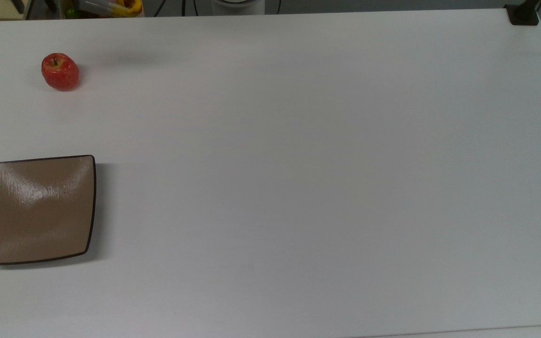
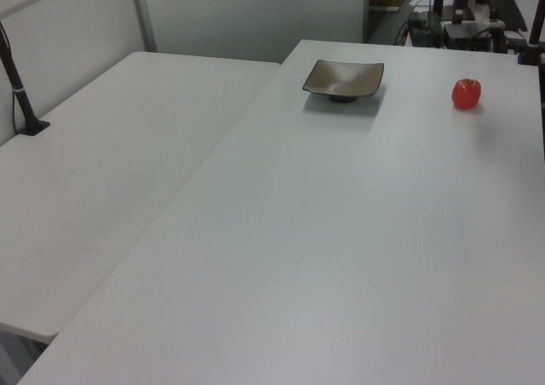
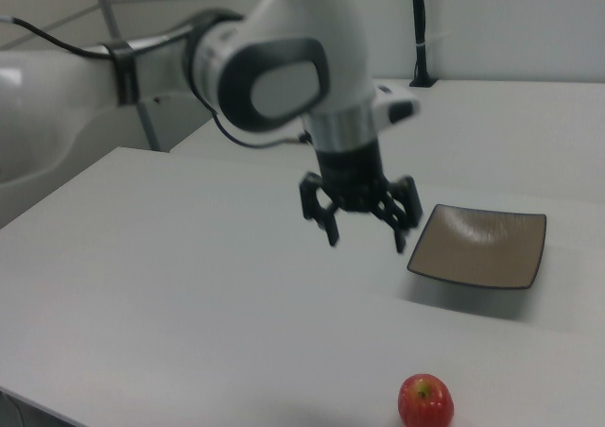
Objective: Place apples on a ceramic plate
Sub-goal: 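Move the open gripper over the red apple and lower it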
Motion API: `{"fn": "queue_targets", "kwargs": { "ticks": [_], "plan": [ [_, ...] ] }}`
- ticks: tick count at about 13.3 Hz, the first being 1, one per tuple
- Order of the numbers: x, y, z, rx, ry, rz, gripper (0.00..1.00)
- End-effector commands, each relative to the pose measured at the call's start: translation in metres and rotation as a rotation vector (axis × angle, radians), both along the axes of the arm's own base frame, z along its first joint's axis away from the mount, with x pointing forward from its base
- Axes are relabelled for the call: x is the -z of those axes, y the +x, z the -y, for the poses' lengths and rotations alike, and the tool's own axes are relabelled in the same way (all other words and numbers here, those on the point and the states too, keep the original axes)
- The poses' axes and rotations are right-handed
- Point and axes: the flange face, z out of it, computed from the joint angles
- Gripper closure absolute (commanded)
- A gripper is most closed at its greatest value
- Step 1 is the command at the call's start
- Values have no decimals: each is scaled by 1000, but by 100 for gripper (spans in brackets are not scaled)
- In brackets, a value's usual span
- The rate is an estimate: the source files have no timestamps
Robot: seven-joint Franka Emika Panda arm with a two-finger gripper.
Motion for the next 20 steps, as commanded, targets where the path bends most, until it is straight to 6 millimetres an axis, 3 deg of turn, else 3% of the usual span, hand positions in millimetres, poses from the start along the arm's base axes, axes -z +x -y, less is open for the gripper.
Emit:
{"fn": "queue_targets", "kwargs": {
  "ticks": [1,5,8,16,20],
  "plan": [
    [44,-18,33,-35,-11,-18,0],
    [102,-29,55,-26,-33,-1,0],
    [140,-25,62,-21,-39,-23,0],
    [206,-26,62,-93,-128,-63,0],
    [221,-30,62,-127,-163,-73,0]
  ]
}}
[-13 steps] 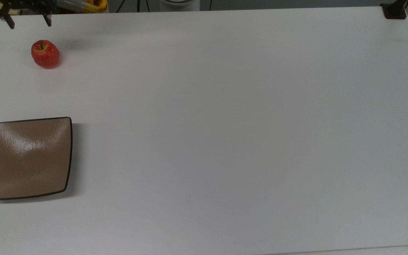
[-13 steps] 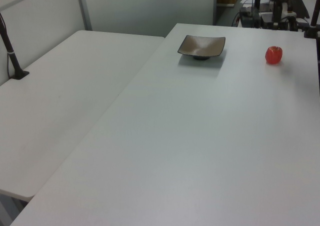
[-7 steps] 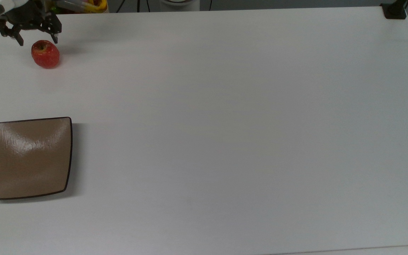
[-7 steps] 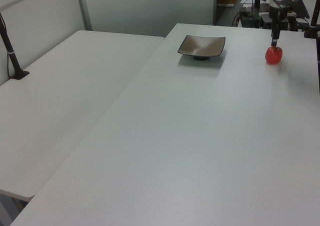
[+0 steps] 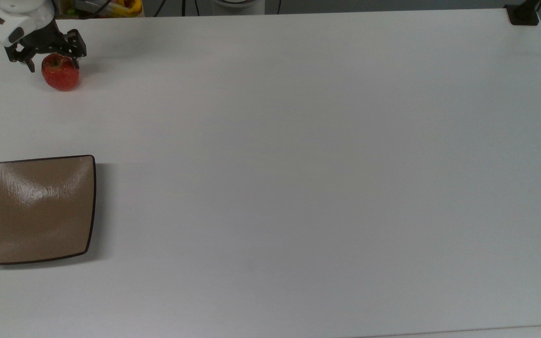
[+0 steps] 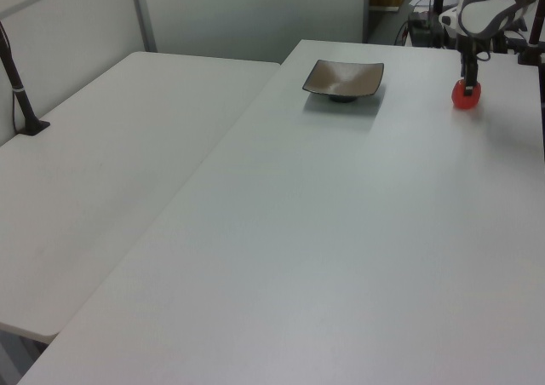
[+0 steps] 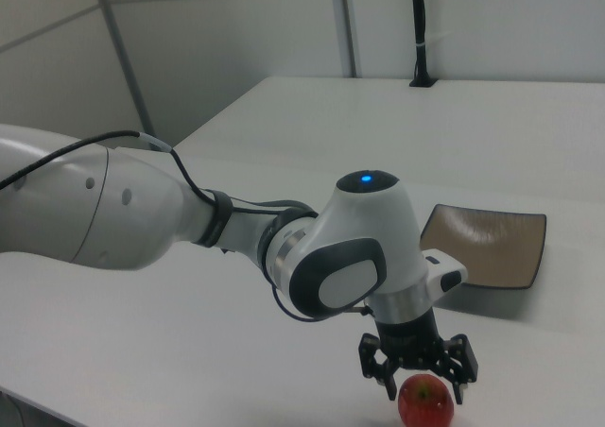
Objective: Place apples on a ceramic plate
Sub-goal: 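Move the open gripper over the red apple and lower it, then close the gripper around the red apple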
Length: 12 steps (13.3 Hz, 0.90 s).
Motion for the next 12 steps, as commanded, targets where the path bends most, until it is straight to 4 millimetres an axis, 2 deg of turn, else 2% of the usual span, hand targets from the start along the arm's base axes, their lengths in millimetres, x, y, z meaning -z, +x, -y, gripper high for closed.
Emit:
{"fn": "queue_targets", "kwargs": {
  "ticks": [1,9,10,11,12],
  "plan": [
    [15,-7,-2,-37,-17,-13,0],
    [19,-5,-3,-43,-22,-9,2],
    [18,-5,-3,-44,-22,-9,25],
    [17,-5,-3,-44,-22,-8,66],
    [18,-5,-3,-43,-20,-12,96]
  ]
}}
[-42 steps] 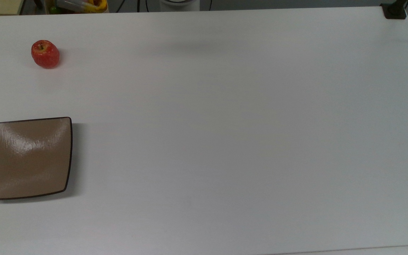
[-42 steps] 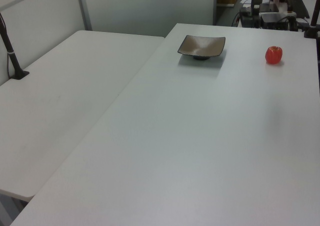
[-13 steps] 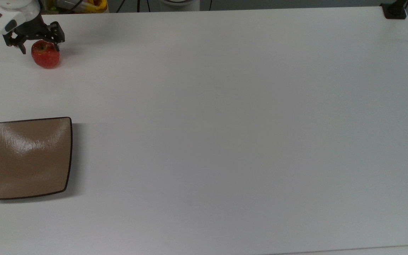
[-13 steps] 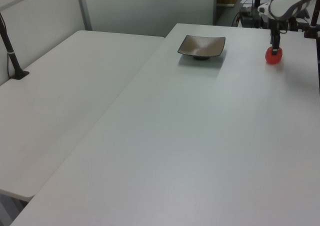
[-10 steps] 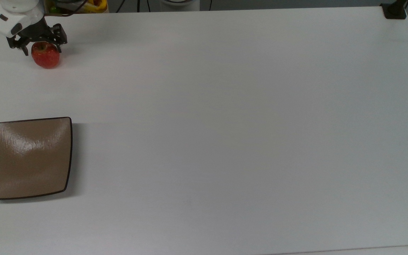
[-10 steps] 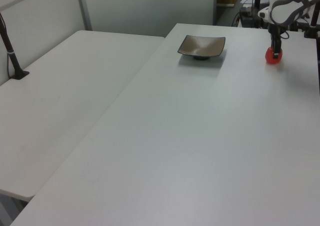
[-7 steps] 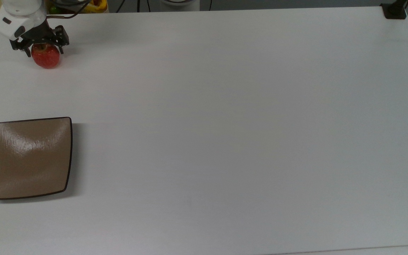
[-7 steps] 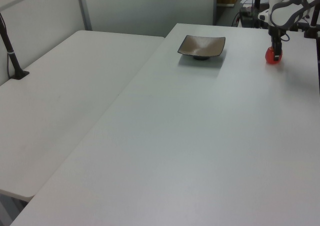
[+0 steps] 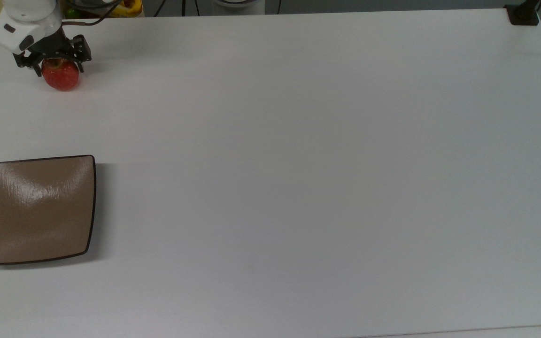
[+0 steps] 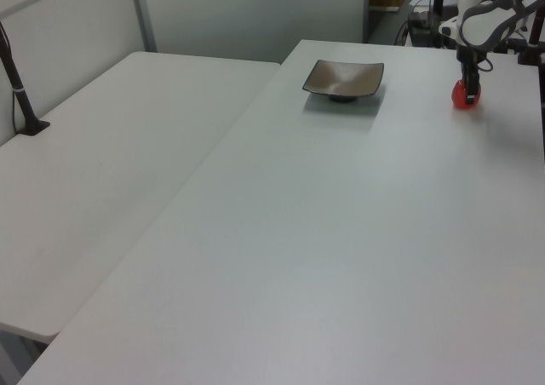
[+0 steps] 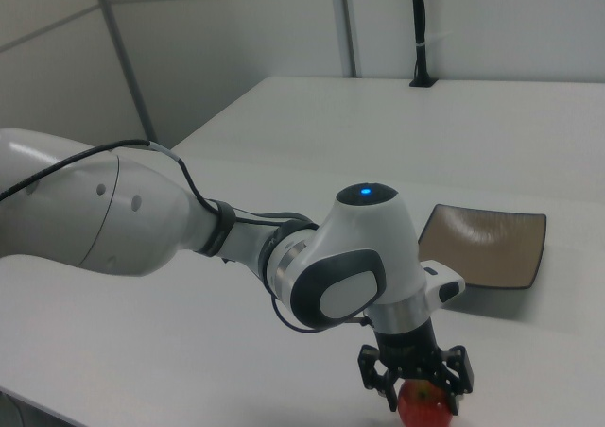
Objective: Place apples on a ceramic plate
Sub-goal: 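Close the gripper around the red apple, then lift the red apple and carry it over the brown plate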
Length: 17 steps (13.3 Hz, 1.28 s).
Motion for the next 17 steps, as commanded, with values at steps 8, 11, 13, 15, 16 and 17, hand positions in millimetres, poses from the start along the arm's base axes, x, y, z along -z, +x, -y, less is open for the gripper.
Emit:
{"fn": "queue_targets", "kwargs": {
  "ticks": [8,11,13,15,16,17],
  "plan": [
    [-30,-2,1,-9,2,-24,100],
    [-77,15,-1,6,26,-61,100],
    [-108,31,-11,4,46,-63,100],
    [-142,53,-23,9,82,-11,100],
    [-159,61,-29,8,93,6,100],
    [-171,70,-35,4,101,13,100]
  ]
}}
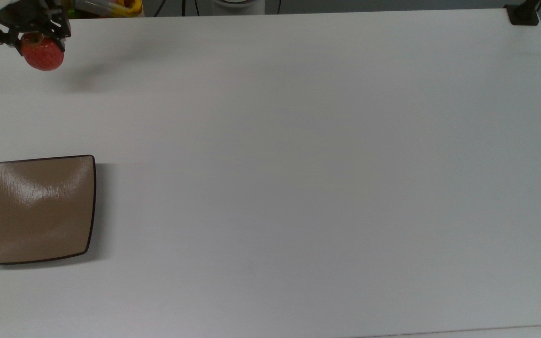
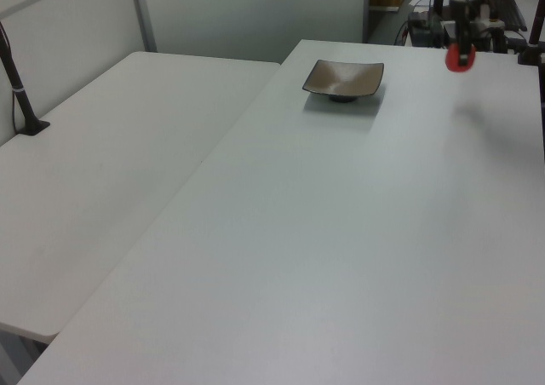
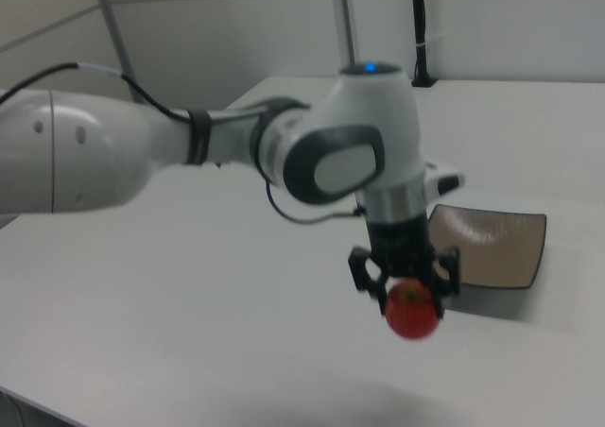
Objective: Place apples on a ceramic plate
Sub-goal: 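Lift the red apple and carry it over the brown plate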
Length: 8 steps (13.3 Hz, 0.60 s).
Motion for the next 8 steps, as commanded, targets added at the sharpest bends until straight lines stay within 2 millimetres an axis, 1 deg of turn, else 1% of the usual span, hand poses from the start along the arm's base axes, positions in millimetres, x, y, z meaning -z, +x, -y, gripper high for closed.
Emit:
{"fn": "queue_targets", "kwargs": {
  "ticks": [1,3,4,5,6,8],
  "plan": [
    [-54,36,-23,-18,46,33,100],
    [-67,48,-30,-14,83,57,100],
    [-68,51,-30,-2,95,74,100],
    [-67,56,-32,12,97,82,100],
    [-69,63,-32,26,95,97,100],
    [-64,83,-35,39,80,117,100]
  ]
}}
